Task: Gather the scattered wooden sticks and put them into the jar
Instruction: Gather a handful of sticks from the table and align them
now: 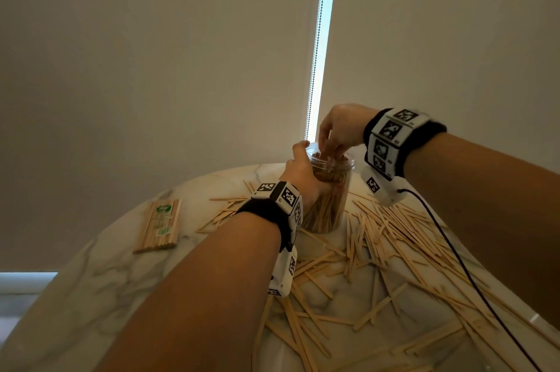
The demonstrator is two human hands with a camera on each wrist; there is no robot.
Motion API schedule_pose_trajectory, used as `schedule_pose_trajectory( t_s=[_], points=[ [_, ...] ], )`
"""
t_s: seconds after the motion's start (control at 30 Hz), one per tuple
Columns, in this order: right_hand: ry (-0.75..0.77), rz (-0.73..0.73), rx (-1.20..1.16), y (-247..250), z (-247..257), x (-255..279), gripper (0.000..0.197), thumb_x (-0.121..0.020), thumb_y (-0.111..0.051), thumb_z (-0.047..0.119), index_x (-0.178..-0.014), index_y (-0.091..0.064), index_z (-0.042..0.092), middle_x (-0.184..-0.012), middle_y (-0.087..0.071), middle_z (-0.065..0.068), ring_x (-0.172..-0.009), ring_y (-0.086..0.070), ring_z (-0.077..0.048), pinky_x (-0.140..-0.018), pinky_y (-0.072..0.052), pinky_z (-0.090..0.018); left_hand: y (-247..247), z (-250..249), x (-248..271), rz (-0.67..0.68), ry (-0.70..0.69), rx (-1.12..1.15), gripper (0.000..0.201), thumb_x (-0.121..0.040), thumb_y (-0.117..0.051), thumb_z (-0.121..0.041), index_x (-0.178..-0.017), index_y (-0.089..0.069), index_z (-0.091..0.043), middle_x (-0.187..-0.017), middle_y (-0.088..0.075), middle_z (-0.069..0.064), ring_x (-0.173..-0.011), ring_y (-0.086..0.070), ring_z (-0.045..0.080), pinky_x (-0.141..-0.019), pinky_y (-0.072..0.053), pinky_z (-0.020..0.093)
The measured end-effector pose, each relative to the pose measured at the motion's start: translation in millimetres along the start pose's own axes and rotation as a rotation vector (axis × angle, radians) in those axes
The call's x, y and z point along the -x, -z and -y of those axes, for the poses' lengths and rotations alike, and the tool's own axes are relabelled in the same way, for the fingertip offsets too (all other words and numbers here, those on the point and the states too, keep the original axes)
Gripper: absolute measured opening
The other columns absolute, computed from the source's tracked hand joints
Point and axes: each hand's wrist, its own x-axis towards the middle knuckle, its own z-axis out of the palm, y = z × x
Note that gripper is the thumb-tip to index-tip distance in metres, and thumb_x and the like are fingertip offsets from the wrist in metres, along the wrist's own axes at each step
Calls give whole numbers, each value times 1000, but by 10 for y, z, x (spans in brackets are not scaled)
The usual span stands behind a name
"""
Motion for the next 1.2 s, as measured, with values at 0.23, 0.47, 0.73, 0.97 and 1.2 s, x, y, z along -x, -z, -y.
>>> schedule_pose_trajectory(
  t_s=[0.23, 0.47, 0.73, 0.97, 1.2],
  points=[
    [47, -6, 174, -148, -30, 79, 25, -97, -58, 32, -115, -74, 22, -110, -69, 5, -101, -62, -16, -88, -50, -30, -10, -26, 38, -3, 20, 0, 117, -70, -89, -26, -151, -6, -38, -138, -50, 10, -121, -57, 32, -100, -52, 48],
    [103, -286, -65, -32, -47, 432, 25, -94, -58, 16, -114, -73, 20, -116, -70, 4, -106, -62, -15, -91, -49, -27, 52, -230, 349, -30, 56, -109, 128, -78, -84, -34, -158, 15, -23, -144, -53, 12, -123, -57, 30, -100, -47, 38],
    [204, -102, -131, -368, 118, 1785, 14, -93, -67, 34, -98, -74, 23, -87, -68, 8, -79, -61, -5, -62, -44, -19, 323, -384, 1314, 4, 47, -487, 42, -85, -73, -51, -106, -73, -14, -99, -75, 1, -92, -68, 16, -80, -52, 29],
    [278, 284, 200, -1102, 279, 2731, 42, -91, -66, 36, -131, -59, 24, -121, -62, 3, -107, -58, -19, -82, -45, -29, 539, -361, 2654, 349, 161, -780, 52, -83, -68, -62, -78, -70, -10, -67, -72, 5, -53, -59, 13, -66, -53, 28],
    [208, 241, 234, -1375, 199, 2836, 38, -92, -62, 37, -125, -59, 18, -119, -57, -5, -104, -57, -24, -86, -49, -33, 390, -575, 3659, 624, 423, -1111, 88, -79, -49, -82, -100, -72, 0, -73, -72, 6, -49, -57, 16, -59, -48, 23]
  ],
)
